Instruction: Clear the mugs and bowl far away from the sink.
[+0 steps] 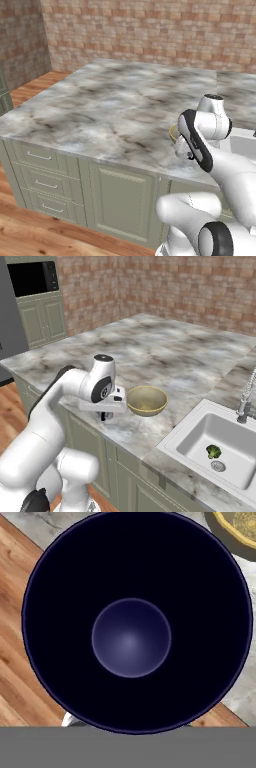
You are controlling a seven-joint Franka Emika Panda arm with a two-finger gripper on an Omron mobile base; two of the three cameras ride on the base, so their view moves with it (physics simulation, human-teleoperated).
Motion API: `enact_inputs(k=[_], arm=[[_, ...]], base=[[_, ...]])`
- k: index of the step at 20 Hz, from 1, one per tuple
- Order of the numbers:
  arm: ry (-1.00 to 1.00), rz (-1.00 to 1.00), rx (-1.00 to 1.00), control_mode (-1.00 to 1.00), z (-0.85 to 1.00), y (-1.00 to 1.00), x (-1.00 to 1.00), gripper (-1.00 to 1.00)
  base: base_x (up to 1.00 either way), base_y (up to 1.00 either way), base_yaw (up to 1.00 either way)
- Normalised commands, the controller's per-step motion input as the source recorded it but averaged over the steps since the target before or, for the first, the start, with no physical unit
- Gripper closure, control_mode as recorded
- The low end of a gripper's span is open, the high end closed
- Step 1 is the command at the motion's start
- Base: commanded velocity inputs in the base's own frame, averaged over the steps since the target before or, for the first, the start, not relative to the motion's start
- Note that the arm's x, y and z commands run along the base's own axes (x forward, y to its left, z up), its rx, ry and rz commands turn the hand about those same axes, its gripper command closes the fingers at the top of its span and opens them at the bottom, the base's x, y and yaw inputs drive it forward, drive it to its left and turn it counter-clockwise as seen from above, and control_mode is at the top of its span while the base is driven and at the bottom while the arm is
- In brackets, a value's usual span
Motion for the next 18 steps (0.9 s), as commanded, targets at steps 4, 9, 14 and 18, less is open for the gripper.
enact_inputs(k=[4, 9, 14, 18], arm=[[0.13, -0.06, 0.00, -1.00, 0.41, 0.00, -0.41, 1.00], [0.02, -0.04, 0.00, -1.00, 0.19, 0.00, -0.48, 1.00], [-0.08, -0.06, -0.04, -1.00, 0.18, 0.01, -0.59, 1.00], [-0.12, -0.14, -0.05, -1.00, 0.11, 0.02, -0.35, 1.00]], base=[[0.00, 0.00, 0.00], [0.00, 0.00, 0.00], [0.00, 0.00, 0.00], [0.00, 0.00, 0.00]])
